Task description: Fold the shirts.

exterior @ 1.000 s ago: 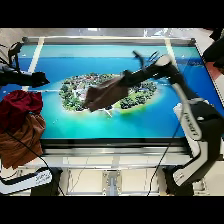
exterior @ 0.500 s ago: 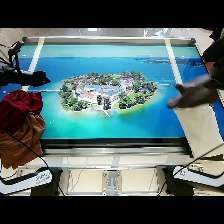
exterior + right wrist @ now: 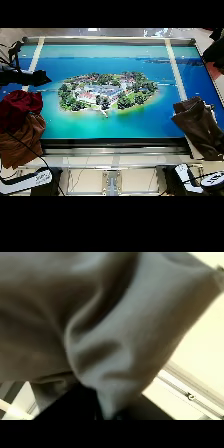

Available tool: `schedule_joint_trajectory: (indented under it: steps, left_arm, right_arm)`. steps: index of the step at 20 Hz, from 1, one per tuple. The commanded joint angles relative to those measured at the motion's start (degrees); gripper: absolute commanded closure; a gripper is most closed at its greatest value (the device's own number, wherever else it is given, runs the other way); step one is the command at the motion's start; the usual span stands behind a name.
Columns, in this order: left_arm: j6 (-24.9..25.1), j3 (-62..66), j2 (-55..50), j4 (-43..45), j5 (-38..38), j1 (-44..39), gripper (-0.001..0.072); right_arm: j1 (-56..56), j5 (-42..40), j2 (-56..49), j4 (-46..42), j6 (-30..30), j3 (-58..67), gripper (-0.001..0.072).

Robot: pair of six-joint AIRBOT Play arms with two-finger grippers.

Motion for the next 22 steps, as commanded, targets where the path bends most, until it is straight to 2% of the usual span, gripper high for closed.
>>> schedule_joint_trajectory:
  steps: [1, 2, 3, 6, 7, 9, 11, 14, 15, 16, 17, 19, 22]
  left_arm:
    - [-0.02, -0.02, -0.02, -1.11, -0.09, 0.07, 0.0694]
    - [-0.02, -0.02, -0.02, -1.77, -0.07, 0.07, 0.0694]
    - [-0.02, -0.02, -0.02, -2.23, -0.04, 0.07, 0.0694]
    - [-0.02, -0.02, -0.02, -4.46, -0.09, 0.07, 0.0694]
    - [-0.02, -0.02, -0.02, -5.2, -0.09, 0.07, 0.0694]
    - [-0.02, -0.02, -0.02, -5.2, -0.09, 0.07, 0.0694]
    - [-0.07, -0.02, -0.02, -5.2, -0.17, 0.04, 0.0694]
    - [-0.07, -0.02, -0.02, -5.18, -0.33, 0.07, 0.0694]
    - [-0.24, -0.02, -0.02, -5.18, -0.33, 0.07, 0.0694]
    - [-1.6, -0.02, -0.02, -5.18, -0.52, 0.07, 0.0694]
    - [-3.54, -0.02, -0.02, -5.18, -1.18, 0.07, 0.0693]
    - [-5.66, -0.02, -0.02, -5.2, -3.41, 0.07, 0.0694]
    - [-6.05, -0.02, -0.02, -5.18, -4.87, 0.07, 0.0694]
  right_arm:
    - [-8.28, -6.86, 2.29, 2.89, -1.46, -6.75, 0.0358]
    - [-8.2, -6.25, 2.27, 5.75, -1.11, -4.48, 0.0171]
    - [-8.2, -5.29, 2.27, 10.78, -0.79, -1.66, 0.0156]
    - [-8.2, -3.72, 2.32, 30.6, 4.24, 7.93, 0.0158]
    - [-8.17, -3.08, 2.32, 40.22, 5.03, 10.88, 0.0158]
    - [-5.44, -0.87, 2.73, 56.15, 3.61, 15.32, 0.0159]
    - [1.95, 0.61, 3.76, 59.84, 1.31, 18.47, 0.016]
    - [19.45, 1.11, 4.81, 57.31, -0.68, 19.39, 0.0166]
    - [26.18, 1.07, 4.74, 55.54, -2.19, 19.39, 0.0325]
    - [33.05, 0.63, 4.68, 53.13, -4.22, 19.39, 0.0601]
    - [40.3, -0.98, 4.68, 49.88, -6.4, 19.39, 0.0699]
    - [52.46, -5.16, 4.57, 42.25, -9.57, 19.39, 0.0697]
    - [63.76, -8.79, 3.91, 32.37, -9.53, 19.39, 0.0697]
